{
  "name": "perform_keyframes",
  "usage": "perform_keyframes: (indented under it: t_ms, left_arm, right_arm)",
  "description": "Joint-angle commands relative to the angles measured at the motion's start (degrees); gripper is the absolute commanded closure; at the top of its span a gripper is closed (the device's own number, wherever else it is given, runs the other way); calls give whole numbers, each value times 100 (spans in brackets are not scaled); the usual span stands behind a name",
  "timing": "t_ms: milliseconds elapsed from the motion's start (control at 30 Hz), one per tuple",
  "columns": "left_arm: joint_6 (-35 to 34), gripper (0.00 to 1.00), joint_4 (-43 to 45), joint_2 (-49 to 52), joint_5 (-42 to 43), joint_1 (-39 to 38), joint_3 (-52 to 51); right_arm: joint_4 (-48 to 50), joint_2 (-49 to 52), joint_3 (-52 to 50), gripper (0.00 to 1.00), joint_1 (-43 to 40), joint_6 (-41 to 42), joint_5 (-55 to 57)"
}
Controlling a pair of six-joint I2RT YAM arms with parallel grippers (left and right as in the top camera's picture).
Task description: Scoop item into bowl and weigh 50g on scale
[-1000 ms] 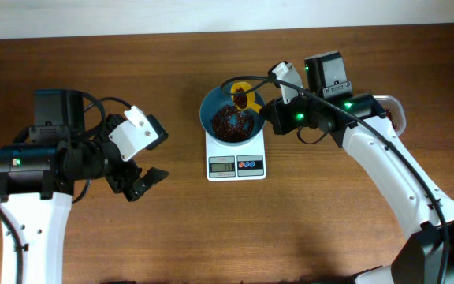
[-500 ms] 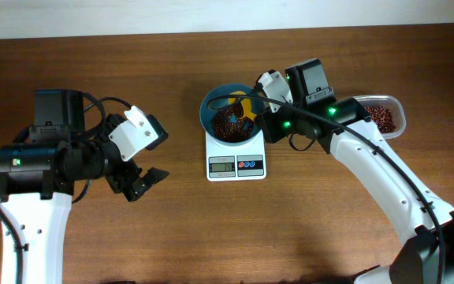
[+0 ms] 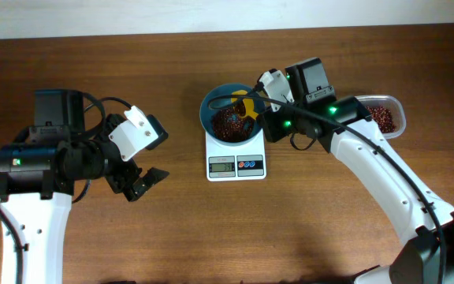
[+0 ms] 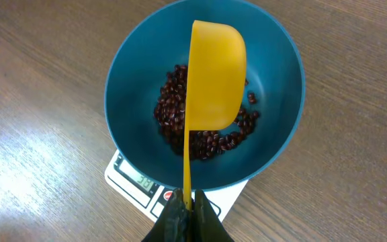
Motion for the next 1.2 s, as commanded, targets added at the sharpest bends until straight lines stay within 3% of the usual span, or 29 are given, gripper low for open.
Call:
perform_keyframes:
  t_ms: [0, 1167]
  left_arm:
    - [68, 1, -7, -13, 101, 28, 42]
    - [68, 1, -7, -13, 101, 28, 42]
  right_arm:
    - [-7, -116, 162, 96, 28, -42, -79]
    - [-243, -116, 286, 96, 68, -37, 221]
